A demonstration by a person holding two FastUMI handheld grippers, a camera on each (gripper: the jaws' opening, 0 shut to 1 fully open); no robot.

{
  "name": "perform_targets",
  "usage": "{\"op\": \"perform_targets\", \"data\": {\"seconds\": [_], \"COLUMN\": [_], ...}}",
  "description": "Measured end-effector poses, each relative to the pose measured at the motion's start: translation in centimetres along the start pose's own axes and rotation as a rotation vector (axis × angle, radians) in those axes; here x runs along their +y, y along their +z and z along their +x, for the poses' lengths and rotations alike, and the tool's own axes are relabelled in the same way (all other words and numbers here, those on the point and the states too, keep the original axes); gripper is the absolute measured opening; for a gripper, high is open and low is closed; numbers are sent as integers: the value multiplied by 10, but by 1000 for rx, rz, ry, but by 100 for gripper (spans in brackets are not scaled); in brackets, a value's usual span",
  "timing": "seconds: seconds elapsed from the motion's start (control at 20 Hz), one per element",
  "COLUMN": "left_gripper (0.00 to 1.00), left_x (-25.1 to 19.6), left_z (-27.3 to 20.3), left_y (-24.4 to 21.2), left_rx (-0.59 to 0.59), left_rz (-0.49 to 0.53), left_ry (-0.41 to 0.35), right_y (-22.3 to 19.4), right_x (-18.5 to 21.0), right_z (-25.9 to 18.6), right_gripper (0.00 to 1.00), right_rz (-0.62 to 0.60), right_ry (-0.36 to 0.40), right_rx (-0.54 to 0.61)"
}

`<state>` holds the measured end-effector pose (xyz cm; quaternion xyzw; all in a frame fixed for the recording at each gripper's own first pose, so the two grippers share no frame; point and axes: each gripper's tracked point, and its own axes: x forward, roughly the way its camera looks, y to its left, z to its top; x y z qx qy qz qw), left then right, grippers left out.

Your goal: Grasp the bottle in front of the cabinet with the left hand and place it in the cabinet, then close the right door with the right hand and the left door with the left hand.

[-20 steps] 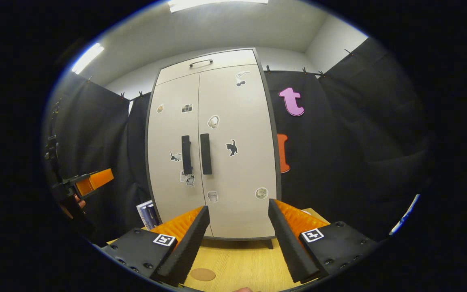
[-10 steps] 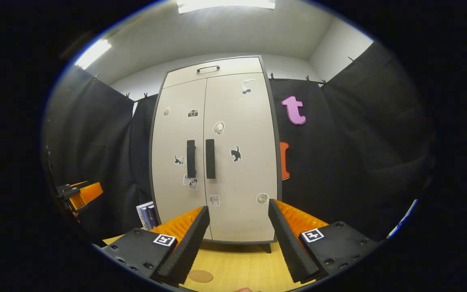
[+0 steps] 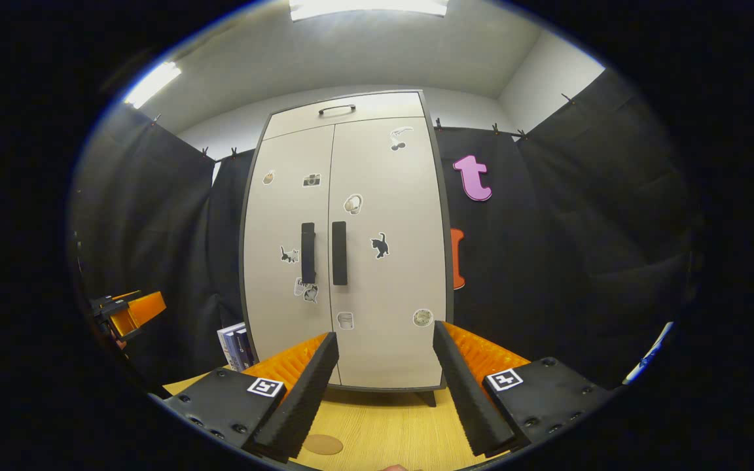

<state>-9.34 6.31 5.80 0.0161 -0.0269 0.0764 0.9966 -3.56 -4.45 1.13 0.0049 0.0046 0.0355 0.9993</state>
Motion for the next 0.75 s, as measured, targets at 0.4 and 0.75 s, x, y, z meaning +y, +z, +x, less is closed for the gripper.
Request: {"op": "perform_targets", "data": {"seconds": [0.4,0.75], "left_gripper": [95,95], "left_x": [-14,-18], "left_z": [5,10], "left_y": [1,-1], "left_rx": [-6,1], "left_rz": [5,-4], "left_ry": [-26,-35], "right_y": [-4,-4], "right_x": [-5,-12], "right_z": [2,2], "right_gripper": [97,97], "right_rz": [5,5], "right_ry": [-13,-31], "right_rx": [-3,2]}}
